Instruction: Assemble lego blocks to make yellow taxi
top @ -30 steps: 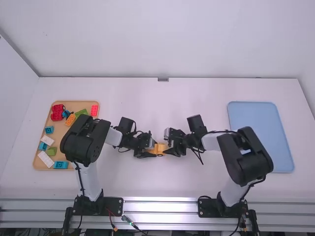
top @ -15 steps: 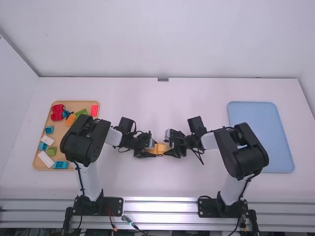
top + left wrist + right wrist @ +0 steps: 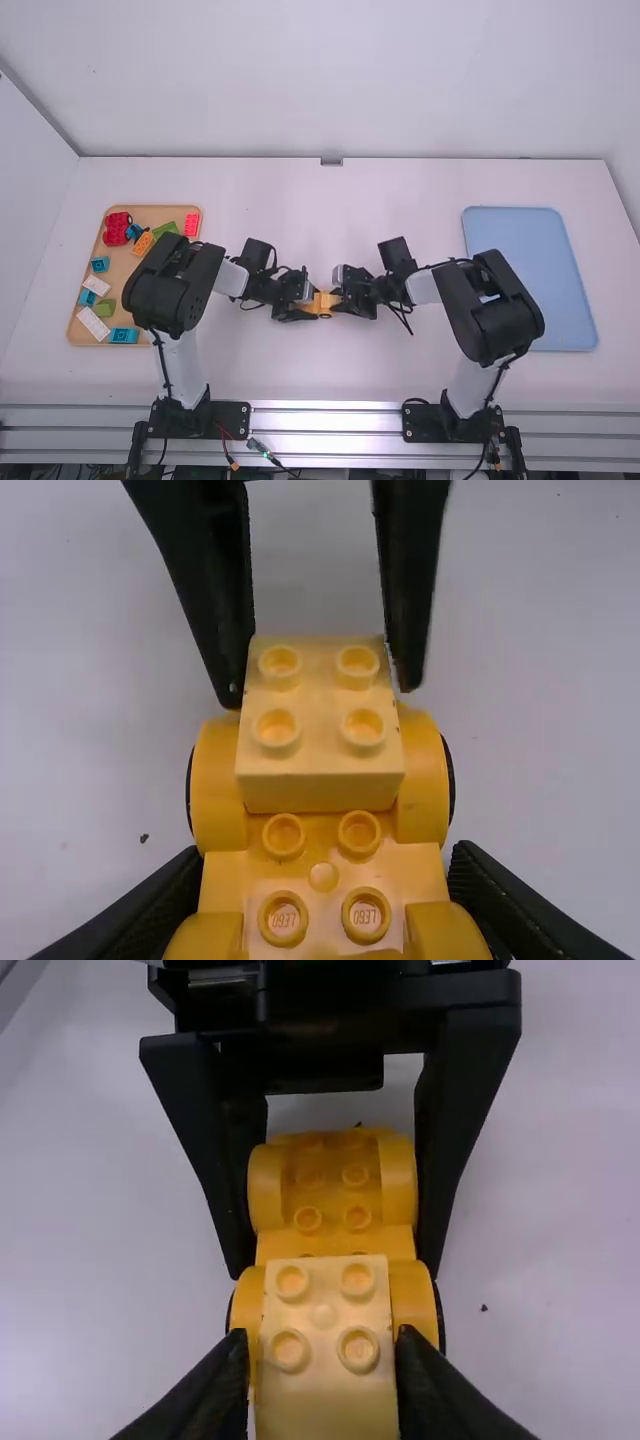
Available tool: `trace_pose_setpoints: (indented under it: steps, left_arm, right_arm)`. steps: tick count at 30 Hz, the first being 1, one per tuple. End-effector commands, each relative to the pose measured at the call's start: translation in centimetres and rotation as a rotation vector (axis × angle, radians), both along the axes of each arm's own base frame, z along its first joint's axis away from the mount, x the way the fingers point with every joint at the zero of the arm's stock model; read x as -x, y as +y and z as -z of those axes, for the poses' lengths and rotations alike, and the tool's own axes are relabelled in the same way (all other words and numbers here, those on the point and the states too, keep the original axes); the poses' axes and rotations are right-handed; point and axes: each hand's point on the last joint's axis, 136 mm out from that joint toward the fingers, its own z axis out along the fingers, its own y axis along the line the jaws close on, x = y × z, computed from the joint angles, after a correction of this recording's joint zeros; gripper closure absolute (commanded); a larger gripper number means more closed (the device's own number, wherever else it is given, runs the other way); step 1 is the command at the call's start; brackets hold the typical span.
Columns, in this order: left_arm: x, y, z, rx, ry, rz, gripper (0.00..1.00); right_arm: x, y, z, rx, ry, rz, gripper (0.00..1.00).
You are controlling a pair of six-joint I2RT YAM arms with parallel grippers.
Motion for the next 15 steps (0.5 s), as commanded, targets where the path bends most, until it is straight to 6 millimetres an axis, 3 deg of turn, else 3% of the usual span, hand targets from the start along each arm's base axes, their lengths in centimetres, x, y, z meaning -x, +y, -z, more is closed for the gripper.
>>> trace_pose_setpoints:
  steps: [1, 2, 15]
  left_arm:
    - [0.3, -0.3, 0.1, 0.009, 0.015, 0.012, 0.49]
    - [0.3, -0.3, 0.1, 0.009, 0.015, 0.012, 0.49]
    - [0.3, -0.3, 0.1, 0.009, 0.015, 0.012, 0.49]
  right_arm:
    - [-0.3, 0.2, -0.2, -0.01, 0.005, -0.001, 0.69]
    - [-0.4, 0.2, -0.2, -0.012, 0.001, -0.001, 0.72]
    - [-0.3, 1.2, -1.9, -0.101, -0.007, -0.044, 0.75]
